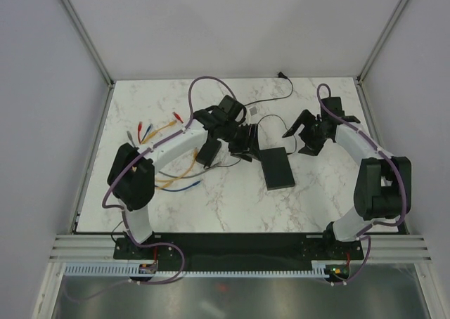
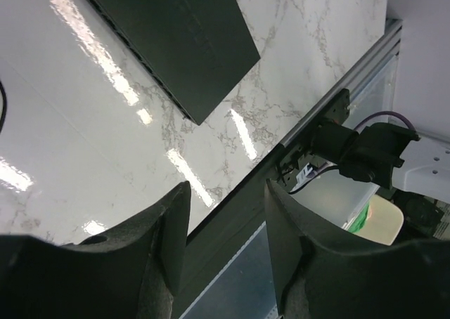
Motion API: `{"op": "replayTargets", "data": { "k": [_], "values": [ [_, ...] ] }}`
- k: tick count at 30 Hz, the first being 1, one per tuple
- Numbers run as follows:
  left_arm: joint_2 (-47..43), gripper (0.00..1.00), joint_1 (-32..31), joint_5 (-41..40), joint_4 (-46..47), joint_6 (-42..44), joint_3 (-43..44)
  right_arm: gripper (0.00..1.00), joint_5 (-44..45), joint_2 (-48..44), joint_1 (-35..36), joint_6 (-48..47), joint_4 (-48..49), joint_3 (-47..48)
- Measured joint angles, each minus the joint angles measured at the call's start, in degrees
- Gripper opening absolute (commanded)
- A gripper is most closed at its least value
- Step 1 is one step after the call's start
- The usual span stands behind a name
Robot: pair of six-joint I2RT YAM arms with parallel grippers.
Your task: Pull the plug from the switch port
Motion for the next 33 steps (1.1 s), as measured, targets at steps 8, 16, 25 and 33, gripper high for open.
{"op": "replayTargets", "data": {
  "k": [8, 16, 25, 33],
  "values": [
    [0.7, 0.57, 0.24, -8.41, -4.74, 1.77, 4.7, 0.8, 4.35, 0.85, 2.62, 4.85, 0.61, 0.33],
    [-0.59, 0.56, 2.75, -11.87, -6.21, 3.15, 5.31, 0.68, 9.31, 1.31, 3.13, 9.92, 0.44, -0.72],
    [5.31, 0.48, 0.46, -6.23, -5.68, 3.15, 9.46, 0.56, 17.94, 1.11, 4.83, 18.58, -0.02, -2.71],
    [14.95, 0.53, -3.87, -8.76, -3.76, 5.51, 16.85, 0.52, 21.53, 2.86, 6.49, 24.24, 0.0, -2.71]
  ]
}}
